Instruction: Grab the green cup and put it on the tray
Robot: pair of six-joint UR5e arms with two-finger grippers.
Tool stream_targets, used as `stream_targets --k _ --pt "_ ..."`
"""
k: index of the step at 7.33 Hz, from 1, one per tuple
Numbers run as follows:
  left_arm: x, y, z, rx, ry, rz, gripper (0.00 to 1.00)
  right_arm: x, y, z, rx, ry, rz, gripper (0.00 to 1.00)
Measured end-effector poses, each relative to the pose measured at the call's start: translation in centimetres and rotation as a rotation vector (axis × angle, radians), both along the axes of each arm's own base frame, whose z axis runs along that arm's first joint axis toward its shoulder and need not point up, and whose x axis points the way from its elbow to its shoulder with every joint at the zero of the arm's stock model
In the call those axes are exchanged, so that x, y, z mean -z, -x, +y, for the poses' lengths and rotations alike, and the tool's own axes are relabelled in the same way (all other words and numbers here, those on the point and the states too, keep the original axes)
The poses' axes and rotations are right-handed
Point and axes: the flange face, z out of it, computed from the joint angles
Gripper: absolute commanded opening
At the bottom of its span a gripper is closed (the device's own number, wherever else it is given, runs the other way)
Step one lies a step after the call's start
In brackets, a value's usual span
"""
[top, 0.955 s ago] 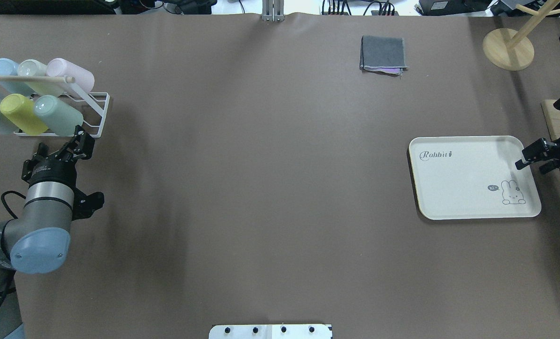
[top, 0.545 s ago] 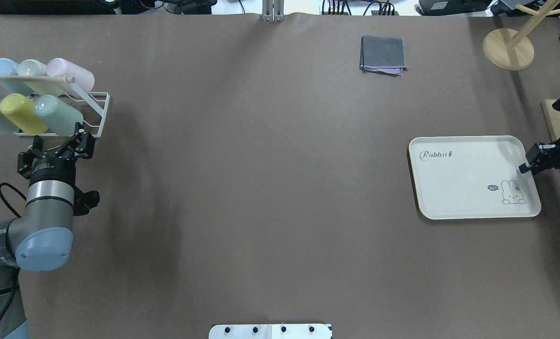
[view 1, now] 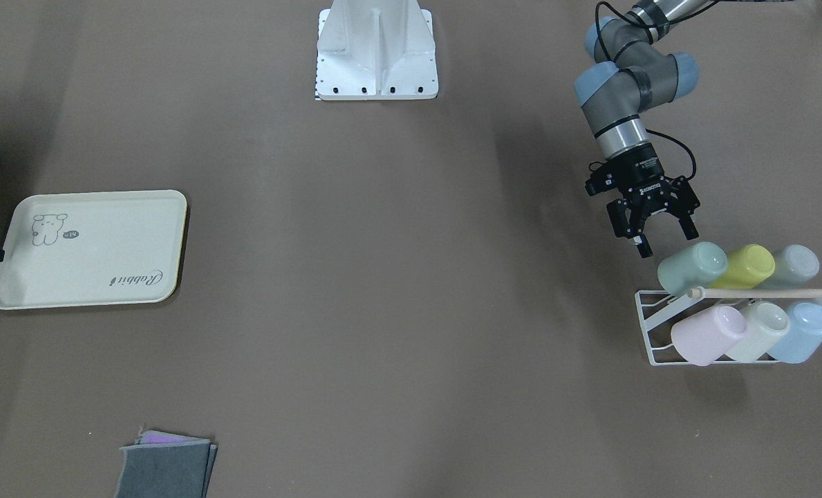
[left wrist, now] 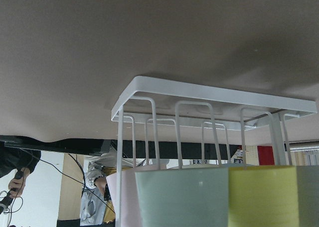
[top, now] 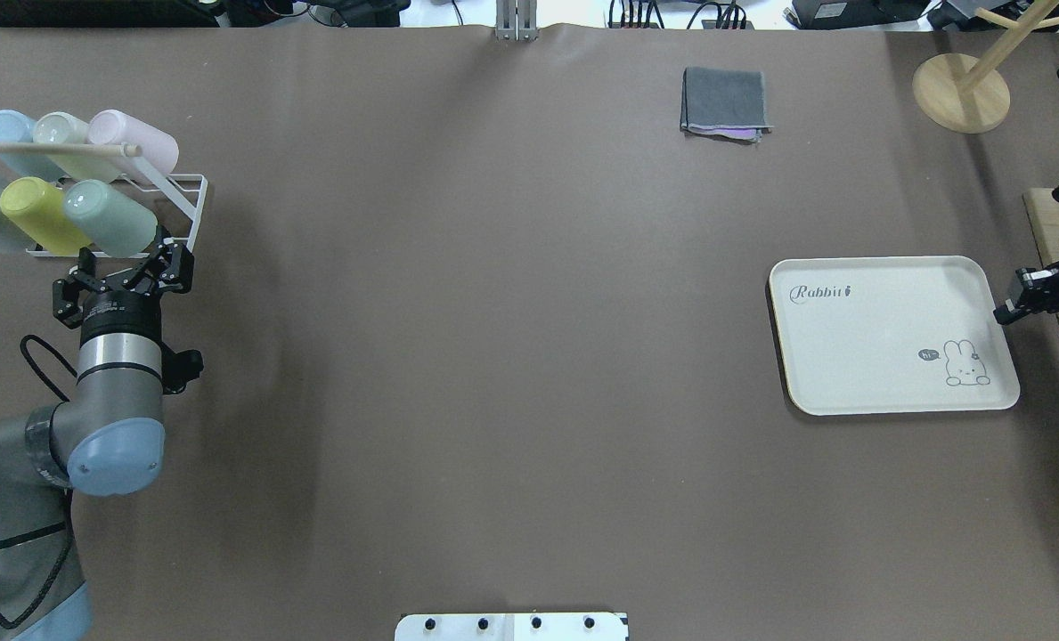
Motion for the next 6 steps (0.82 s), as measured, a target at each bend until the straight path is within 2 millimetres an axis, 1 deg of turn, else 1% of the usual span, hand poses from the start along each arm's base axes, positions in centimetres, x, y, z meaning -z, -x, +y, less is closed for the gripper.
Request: stream_targets --k 1,4,6 --pt "0.0 0.1 -0.7 0.013 -0.003 0.006 0.98 0.1 0.0 -0.1 0.000 -0.005 0.002 0.26" --pt "-0.5 0.9 -1.8 0.039 -0.003 0.003 0.98 0.2 0.2 -0.4 0.001 -0.009 0.005 0.26" --pt "-1.5 0.4 -2.2 0.042 0.006 -0.015 0.98 0.0 0.7 -0.3 0.009 -0.008 0.009 0.26"
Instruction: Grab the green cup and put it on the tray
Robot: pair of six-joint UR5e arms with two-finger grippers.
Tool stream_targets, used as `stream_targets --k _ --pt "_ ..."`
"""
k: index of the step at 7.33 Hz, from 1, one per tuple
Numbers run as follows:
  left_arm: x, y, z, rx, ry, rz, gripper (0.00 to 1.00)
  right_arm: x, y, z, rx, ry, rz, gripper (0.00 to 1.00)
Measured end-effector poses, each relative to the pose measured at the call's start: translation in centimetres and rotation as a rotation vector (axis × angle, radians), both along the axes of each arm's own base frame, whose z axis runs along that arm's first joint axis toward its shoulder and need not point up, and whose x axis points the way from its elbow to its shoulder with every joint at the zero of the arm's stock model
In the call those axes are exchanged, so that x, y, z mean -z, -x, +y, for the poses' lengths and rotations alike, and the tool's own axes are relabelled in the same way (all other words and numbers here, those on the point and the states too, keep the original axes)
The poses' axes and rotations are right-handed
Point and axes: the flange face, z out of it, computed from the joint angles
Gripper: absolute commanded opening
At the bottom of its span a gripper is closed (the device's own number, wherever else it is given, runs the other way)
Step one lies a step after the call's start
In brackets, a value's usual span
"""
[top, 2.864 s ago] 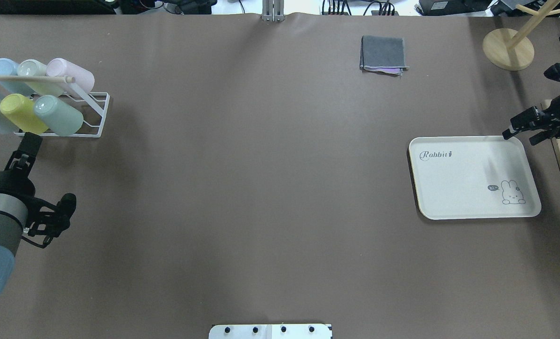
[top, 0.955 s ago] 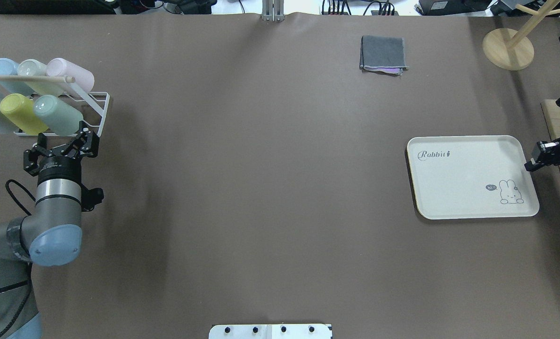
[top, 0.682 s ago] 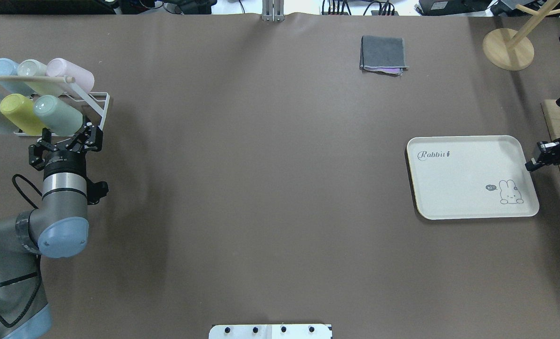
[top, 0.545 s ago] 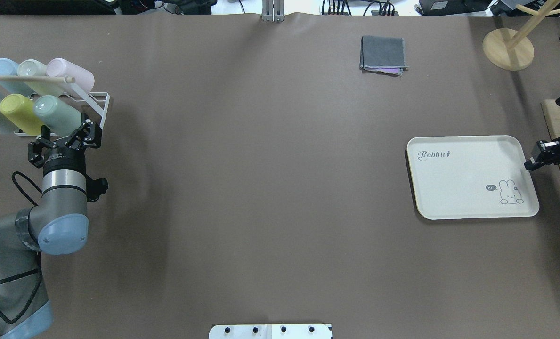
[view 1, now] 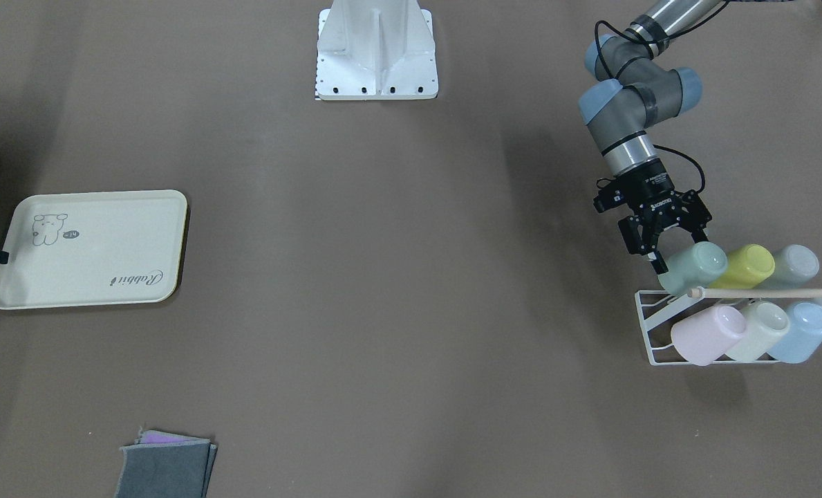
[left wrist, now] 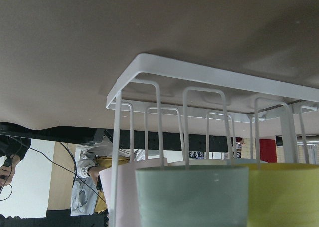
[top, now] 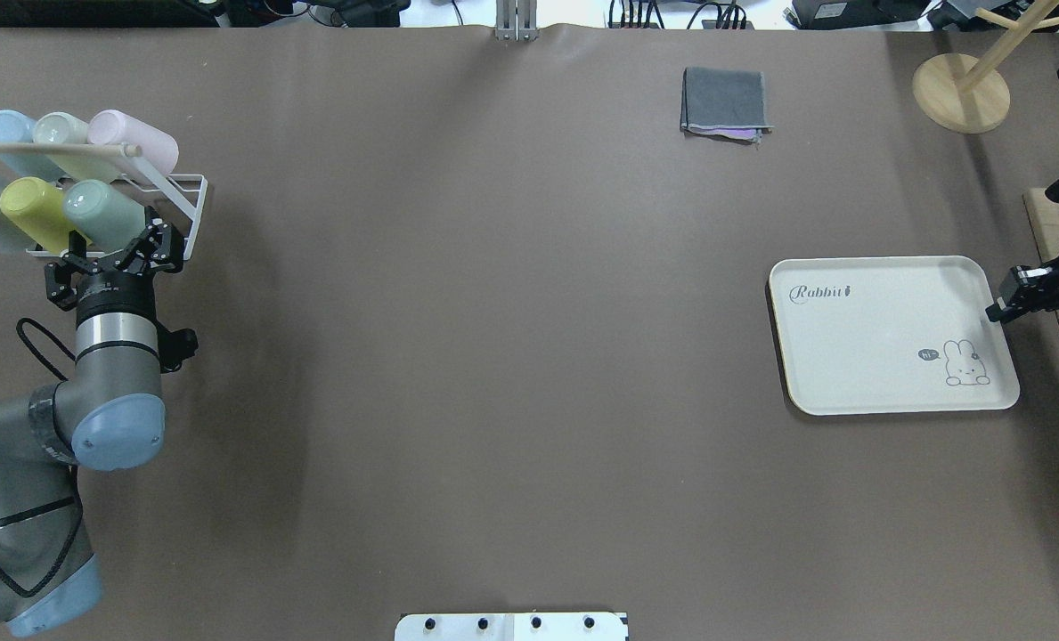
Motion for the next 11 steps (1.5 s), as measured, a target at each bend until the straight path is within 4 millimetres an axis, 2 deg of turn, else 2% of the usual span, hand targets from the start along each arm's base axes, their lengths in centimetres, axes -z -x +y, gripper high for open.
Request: stream_targets --k 1,3,6,9,10,11 --pt "-0.3 -0.4 -0.3 0.002 0.003 -0.007 0.98 -0.1 0.3 0.0 0.005 0.000 0.002 0.25" --pt "-0.4 -0.7 -0.8 0.007 0.004 -0.010 0.98 -0.1 0.5 0.2 0.012 -0.003 0.001 0.00" --pt "-1.1 -0.7 -1.1 0.012 0.011 -0.023 0.98 -0.3 0.5 0.4 0.030 -0.020 -0.007 0.00" --pt "-1.3 -0.4 -1.4 0.019 0.013 -0.027 0.97 1.8 1.2 -1.0 0.037 -0.044 -0.034 0.00" --pt "-1.3 -0.3 -1.5 0.022 0.013 -0.026 0.90 3.1 1.7 -2.1 0.037 -0.061 -0.044 0.00" --pt "-1.3 -0.2 -1.7 0.025 0.013 -0.026 0.75 4.6 2.1 -3.3 0.035 -0.080 -0.053 0.00"
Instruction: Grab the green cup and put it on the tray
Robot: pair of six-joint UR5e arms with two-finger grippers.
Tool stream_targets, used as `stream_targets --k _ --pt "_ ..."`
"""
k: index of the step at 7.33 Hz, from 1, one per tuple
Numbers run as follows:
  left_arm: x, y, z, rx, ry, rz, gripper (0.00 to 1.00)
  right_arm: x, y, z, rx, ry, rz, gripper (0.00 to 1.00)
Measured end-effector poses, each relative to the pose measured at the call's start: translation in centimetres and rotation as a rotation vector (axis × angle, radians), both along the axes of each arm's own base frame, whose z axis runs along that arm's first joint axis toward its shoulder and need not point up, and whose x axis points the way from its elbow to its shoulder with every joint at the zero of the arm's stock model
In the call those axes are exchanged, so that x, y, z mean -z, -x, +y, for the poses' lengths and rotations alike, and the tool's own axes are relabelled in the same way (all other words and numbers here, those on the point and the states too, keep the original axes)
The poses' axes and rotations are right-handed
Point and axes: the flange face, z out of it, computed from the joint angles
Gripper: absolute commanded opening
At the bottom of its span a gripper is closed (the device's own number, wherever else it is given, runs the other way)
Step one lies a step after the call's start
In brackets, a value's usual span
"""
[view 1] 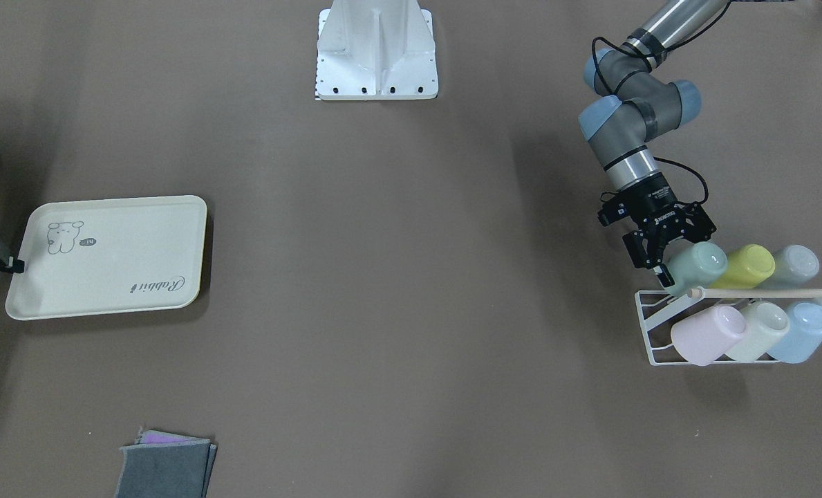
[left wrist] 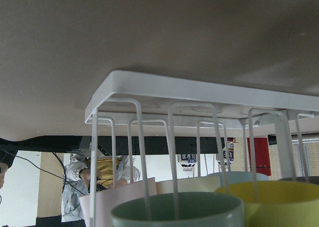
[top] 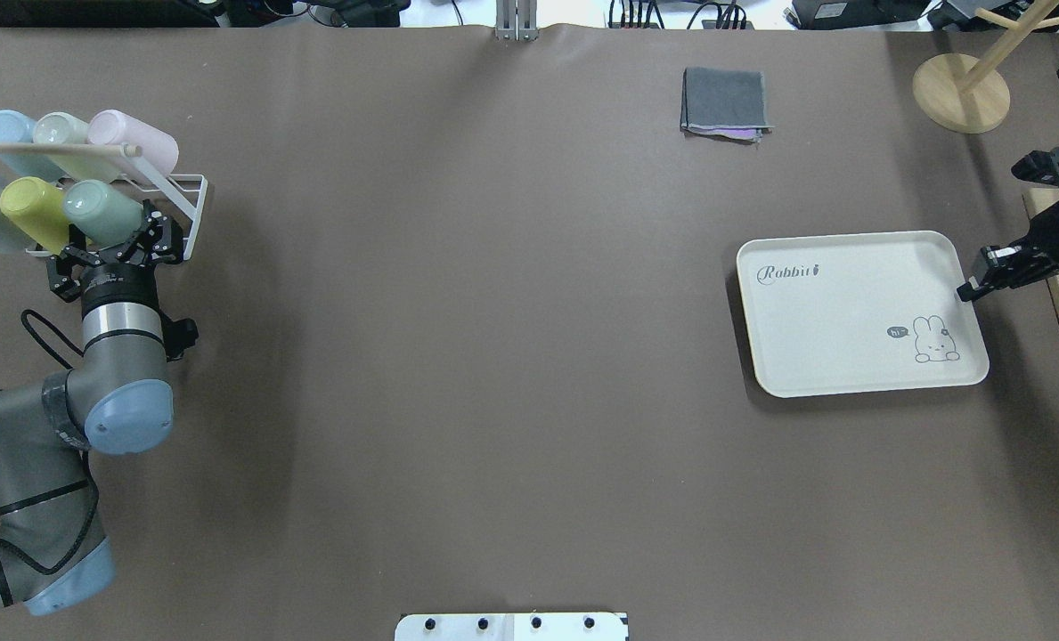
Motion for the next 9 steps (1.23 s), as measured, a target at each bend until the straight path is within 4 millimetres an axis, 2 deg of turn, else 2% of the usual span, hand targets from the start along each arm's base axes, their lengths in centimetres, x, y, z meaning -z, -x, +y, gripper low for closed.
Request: stream_targets --k 2,3,4,7,9 --pt "0.2 0.1 -0.2 0.001 -0.001 -0.002 0.44 3.2 1.4 -2.3 0.000 -0.046 -0.015 0.00" --pt "0.7 0.0 -0.4 -0.008 -0.003 -0.016 0.36 4.9 2.3 -3.4 -0.003 -0.056 -0.022 0.00" --pt "1.5 -0.1 -0.7 -0.022 -0.008 -0.033 0.33 6.8 3.4 -4.5 -0.009 -0.057 -0.030 0.00" --pt "3.0 0.9 -1.5 -0.024 -0.031 -0.030 0.32 13.6 6.6 -8.3 -0.023 -0.033 -0.033 0.00" --pt "3.3 2.0 -1.5 -0.016 -0.047 -0.008 0.32 17.2 9.2 -9.5 -0.031 -0.016 -0.024 0.00"
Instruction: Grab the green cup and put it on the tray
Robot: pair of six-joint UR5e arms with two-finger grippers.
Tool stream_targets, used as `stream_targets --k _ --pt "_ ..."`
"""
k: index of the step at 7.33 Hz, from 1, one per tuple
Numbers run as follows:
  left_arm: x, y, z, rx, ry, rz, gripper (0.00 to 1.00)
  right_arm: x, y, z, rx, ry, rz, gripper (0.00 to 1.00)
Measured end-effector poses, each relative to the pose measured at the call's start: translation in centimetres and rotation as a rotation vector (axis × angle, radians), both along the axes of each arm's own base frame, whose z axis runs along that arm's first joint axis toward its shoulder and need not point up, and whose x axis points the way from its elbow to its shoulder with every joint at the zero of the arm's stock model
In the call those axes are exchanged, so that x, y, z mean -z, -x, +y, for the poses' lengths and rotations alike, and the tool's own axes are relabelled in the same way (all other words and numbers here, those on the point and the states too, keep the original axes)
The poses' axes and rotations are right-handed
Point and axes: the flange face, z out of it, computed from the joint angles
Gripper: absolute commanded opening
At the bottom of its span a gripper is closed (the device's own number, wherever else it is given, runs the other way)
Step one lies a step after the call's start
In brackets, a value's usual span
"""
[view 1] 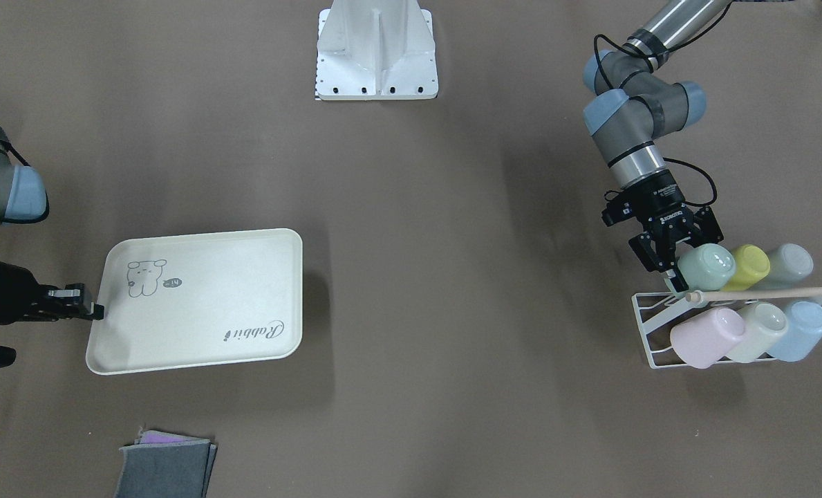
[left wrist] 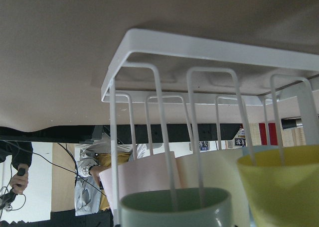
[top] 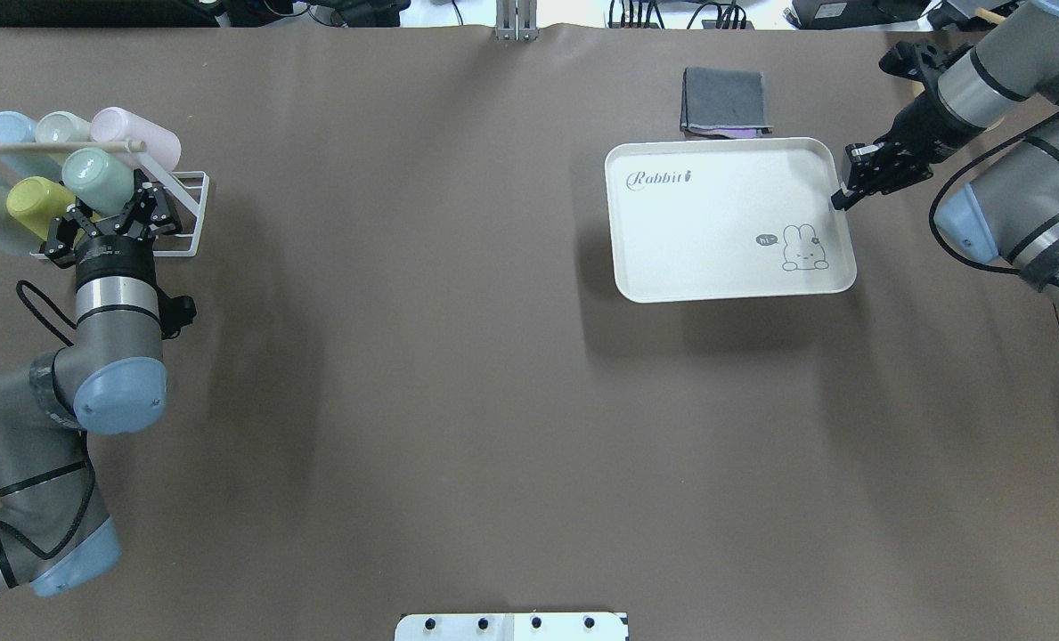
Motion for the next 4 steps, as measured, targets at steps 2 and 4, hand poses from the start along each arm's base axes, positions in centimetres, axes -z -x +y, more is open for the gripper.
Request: stream_targets --k 2,4 --pt "1.7 1.3 0.6 -0.012 -0.018 0.003 0.31 3.5 3.9 -0.2 -0.005 0.004 0.012 0.00" --pt "3.4 2.4 1.1 -0.022 -0.034 0.006 0.29 7.7 8.3 0.5 -0.022 0.024 0.014 0.00"
